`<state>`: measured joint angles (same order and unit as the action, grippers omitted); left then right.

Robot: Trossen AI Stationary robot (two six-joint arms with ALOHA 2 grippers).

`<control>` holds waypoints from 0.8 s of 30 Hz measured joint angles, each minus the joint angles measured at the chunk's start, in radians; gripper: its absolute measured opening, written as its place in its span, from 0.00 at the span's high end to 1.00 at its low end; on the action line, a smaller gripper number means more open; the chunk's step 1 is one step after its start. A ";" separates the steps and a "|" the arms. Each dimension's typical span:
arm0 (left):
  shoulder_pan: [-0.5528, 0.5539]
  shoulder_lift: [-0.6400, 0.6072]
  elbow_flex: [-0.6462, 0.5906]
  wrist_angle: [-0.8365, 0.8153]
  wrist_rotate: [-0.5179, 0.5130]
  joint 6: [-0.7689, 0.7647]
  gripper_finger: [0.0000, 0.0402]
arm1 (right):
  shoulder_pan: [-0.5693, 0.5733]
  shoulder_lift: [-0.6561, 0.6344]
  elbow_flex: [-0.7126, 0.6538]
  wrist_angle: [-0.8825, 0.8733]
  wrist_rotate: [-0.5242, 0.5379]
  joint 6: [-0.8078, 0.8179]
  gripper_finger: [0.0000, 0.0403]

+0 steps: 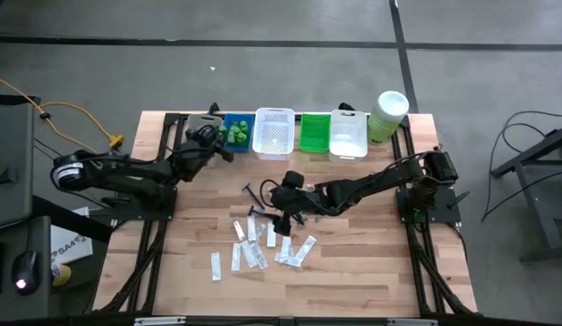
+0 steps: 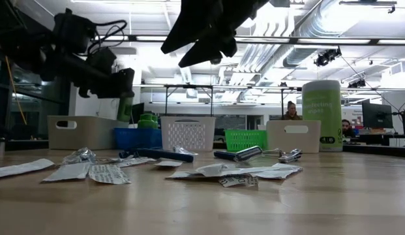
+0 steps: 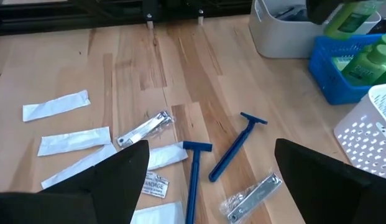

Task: Pick & Place Travel size toiletries
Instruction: Put the shampoo into the blue bin

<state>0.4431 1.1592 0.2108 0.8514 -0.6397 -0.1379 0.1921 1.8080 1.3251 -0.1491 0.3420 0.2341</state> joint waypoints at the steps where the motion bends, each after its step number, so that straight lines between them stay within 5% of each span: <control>1: 0.009 0.014 0.000 0.011 0.004 -0.008 0.77 | 0.000 0.000 0.000 0.003 0.000 0.000 0.15; 15: 0.042 0.283 0.101 0.124 0.024 -0.024 0.77 | 0.000 0.000 0.000 0.008 0.000 -0.007 0.15; 24: 0.042 0.323 0.114 0.053 -0.025 -0.109 0.73 | 0.000 0.000 0.000 0.008 0.000 -0.022 0.15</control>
<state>0.4847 1.4818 0.3244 0.9041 -0.6643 -0.2469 0.1917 1.8080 1.3251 -0.1410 0.3418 0.2121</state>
